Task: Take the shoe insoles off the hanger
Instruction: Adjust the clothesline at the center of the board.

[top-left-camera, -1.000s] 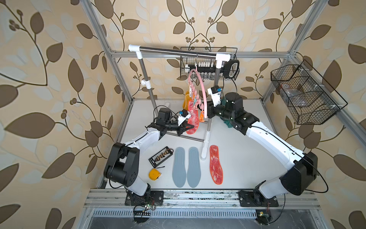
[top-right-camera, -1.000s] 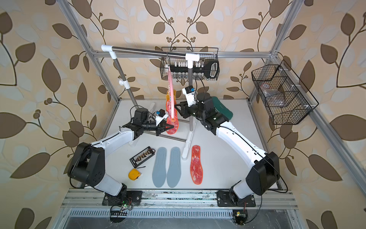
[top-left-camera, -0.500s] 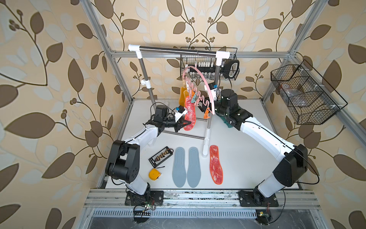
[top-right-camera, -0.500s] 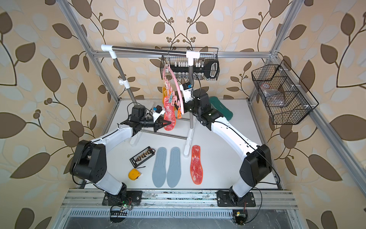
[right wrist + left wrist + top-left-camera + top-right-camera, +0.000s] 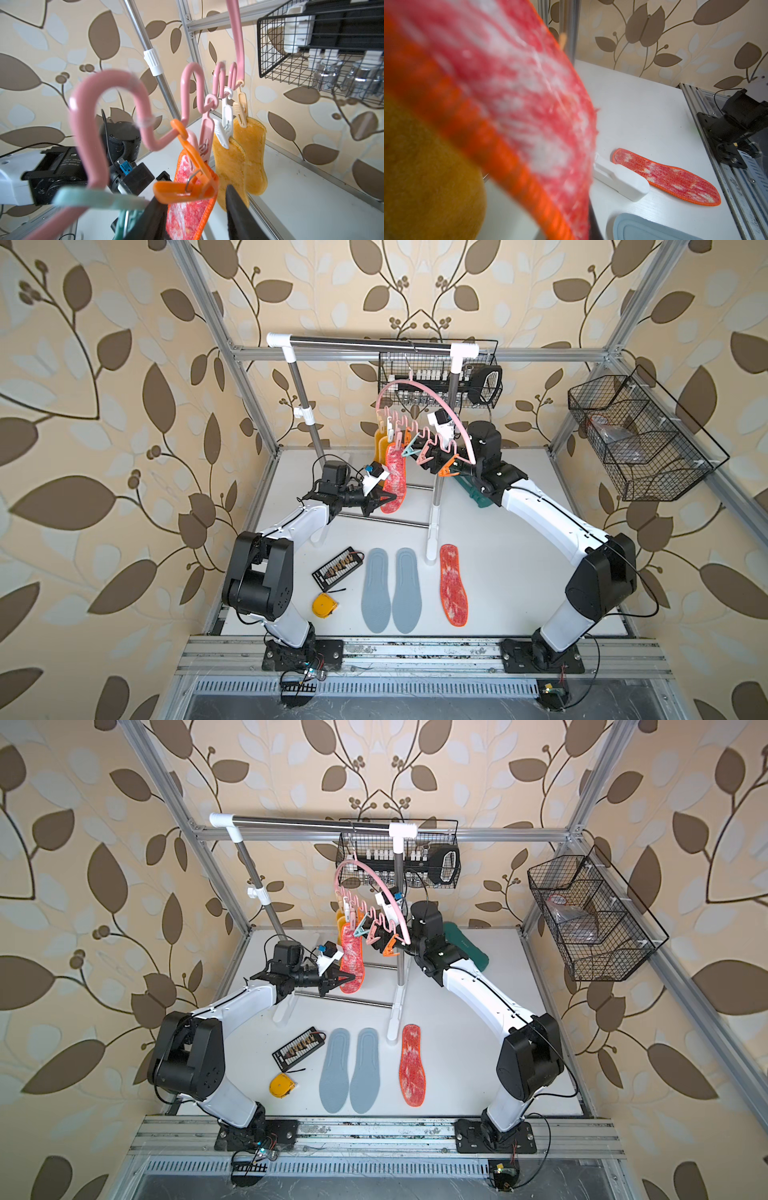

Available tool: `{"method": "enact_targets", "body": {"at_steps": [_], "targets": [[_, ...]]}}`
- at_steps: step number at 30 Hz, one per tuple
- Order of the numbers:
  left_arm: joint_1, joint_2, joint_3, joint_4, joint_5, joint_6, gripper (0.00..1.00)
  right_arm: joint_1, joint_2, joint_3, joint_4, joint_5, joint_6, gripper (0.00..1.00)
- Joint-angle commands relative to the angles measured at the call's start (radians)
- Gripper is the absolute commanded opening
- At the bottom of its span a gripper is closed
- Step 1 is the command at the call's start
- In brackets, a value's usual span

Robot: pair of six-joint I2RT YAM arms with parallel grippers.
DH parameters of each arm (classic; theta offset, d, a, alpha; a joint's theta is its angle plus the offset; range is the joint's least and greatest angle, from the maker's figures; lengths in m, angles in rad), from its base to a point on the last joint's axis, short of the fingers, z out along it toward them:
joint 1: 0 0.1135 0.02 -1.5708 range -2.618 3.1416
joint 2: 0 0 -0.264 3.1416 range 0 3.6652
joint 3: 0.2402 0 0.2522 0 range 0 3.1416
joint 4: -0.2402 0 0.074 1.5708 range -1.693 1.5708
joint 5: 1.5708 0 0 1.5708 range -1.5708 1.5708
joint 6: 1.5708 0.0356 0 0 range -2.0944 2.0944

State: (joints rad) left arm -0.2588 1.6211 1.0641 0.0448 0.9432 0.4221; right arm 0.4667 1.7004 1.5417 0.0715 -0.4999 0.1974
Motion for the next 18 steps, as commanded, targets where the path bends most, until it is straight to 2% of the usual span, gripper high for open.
{"method": "enact_targets", "body": {"at_steps": [1,8,18], "targets": [[0.004,-0.047,0.004,-0.008,0.003,0.030,0.03,-0.013,0.037,0.052,0.049,-0.111,-0.009,0.45],[0.004,-0.054,0.004,-0.010,0.034,0.028,0.03,-0.014,0.117,0.135,0.077,-0.232,0.015,0.48],[0.004,-0.059,0.004,-0.005,0.079,0.013,0.04,-0.016,0.163,0.162,0.139,-0.292,0.031,0.53]]}}
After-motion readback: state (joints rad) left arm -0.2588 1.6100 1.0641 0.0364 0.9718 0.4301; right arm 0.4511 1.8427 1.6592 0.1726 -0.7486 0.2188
